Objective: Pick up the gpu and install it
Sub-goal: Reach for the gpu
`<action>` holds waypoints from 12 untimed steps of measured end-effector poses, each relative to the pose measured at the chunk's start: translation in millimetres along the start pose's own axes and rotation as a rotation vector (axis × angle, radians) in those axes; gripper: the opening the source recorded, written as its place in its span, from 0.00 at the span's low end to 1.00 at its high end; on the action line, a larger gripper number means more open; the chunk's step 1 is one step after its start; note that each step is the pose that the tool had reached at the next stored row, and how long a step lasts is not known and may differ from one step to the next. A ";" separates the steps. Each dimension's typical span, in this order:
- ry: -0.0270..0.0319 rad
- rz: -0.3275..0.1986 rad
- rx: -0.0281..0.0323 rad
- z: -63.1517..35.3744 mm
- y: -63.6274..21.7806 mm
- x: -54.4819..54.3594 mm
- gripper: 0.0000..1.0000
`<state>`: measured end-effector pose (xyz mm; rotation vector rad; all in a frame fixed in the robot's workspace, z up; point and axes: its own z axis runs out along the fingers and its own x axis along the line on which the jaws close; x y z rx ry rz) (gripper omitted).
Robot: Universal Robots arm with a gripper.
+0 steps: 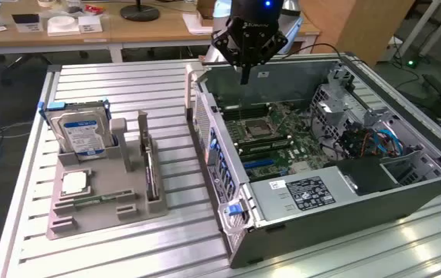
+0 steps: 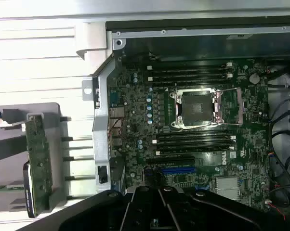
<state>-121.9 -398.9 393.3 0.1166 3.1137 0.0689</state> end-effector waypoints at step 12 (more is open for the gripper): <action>0.0001 -0.001 0.0001 -0.4 -0.9 11.8 0.10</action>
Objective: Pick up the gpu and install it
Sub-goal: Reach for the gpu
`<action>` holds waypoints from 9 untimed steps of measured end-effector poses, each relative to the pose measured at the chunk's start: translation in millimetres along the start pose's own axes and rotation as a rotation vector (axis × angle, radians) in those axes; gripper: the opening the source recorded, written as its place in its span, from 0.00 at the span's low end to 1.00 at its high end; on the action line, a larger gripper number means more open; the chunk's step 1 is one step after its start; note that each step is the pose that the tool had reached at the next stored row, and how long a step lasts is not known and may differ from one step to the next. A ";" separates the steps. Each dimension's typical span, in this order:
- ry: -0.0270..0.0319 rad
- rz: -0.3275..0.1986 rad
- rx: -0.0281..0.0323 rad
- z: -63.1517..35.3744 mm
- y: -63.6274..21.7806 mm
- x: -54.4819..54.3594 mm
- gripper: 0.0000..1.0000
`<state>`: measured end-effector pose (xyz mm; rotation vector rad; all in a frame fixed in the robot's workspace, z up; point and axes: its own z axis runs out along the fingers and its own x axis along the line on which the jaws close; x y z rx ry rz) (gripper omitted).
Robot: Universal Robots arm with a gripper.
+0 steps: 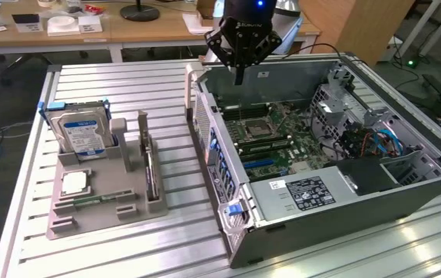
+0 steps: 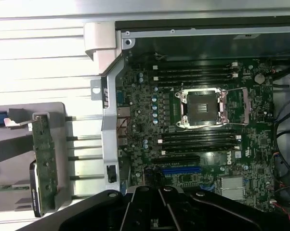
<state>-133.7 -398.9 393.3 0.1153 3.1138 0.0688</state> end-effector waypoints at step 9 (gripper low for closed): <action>0.0000 0.000 0.0000 -0.7 -2.0 27.5 0.10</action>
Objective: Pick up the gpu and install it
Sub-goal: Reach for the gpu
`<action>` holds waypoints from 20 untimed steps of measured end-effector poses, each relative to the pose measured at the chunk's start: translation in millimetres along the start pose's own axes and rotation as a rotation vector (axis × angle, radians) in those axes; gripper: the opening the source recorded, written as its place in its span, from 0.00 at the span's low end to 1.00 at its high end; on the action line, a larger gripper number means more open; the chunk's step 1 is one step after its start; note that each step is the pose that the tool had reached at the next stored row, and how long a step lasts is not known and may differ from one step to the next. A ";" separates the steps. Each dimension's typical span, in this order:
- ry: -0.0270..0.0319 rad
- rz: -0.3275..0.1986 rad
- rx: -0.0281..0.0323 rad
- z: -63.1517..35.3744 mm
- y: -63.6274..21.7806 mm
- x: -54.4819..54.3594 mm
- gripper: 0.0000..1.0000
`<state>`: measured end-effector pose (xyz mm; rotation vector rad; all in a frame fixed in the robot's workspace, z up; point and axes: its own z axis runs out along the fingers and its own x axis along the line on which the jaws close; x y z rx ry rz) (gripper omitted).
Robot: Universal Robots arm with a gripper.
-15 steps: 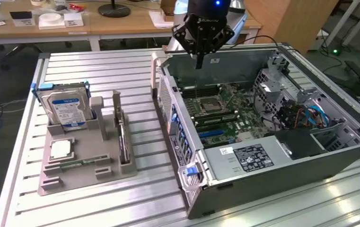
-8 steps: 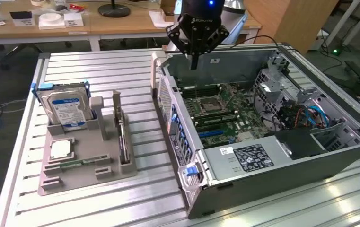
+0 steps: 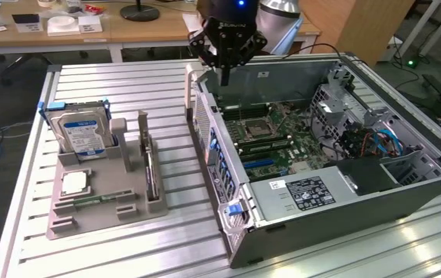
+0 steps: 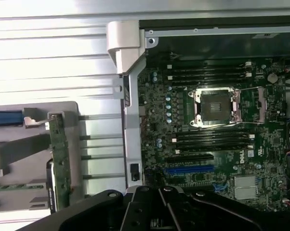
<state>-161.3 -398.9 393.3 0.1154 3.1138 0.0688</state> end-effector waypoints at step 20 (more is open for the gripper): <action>0.0013 -0.029 -0.0007 -1.8 -7.7 62.6 0.10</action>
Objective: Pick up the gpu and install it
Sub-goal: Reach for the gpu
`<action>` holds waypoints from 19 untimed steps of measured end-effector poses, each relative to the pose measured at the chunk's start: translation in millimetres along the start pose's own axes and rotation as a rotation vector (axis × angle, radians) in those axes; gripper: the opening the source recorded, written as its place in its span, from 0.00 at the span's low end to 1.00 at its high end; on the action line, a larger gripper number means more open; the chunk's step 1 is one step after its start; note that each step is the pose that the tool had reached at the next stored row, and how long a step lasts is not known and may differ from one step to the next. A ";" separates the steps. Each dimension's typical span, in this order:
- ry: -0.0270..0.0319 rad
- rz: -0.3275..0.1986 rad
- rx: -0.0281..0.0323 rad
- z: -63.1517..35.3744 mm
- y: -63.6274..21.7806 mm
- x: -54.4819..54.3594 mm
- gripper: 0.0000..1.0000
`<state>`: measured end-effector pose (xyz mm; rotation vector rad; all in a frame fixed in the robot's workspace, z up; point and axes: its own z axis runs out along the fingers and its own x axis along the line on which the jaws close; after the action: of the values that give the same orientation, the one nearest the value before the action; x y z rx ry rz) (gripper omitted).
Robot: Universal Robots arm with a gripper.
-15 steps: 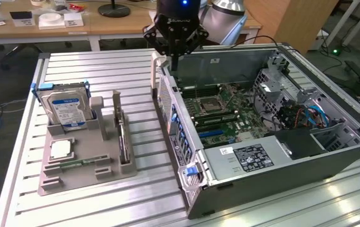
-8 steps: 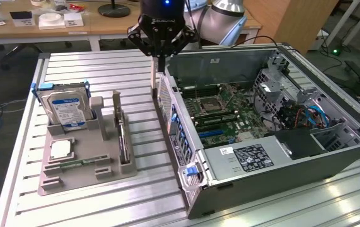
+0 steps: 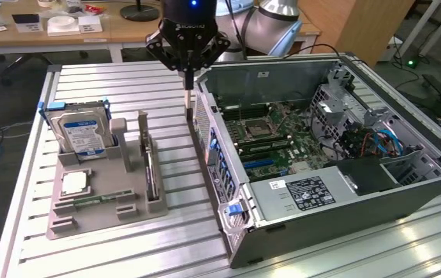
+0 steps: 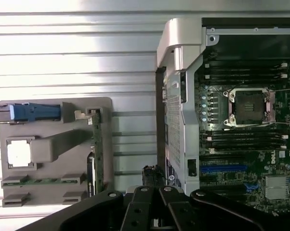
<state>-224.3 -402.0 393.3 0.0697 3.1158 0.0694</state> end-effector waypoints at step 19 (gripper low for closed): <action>0.0023 -0.049 -0.0035 -1.5 -16.5 37.1 0.10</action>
<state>-262.1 -416.8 393.2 -0.0070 3.1175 0.0740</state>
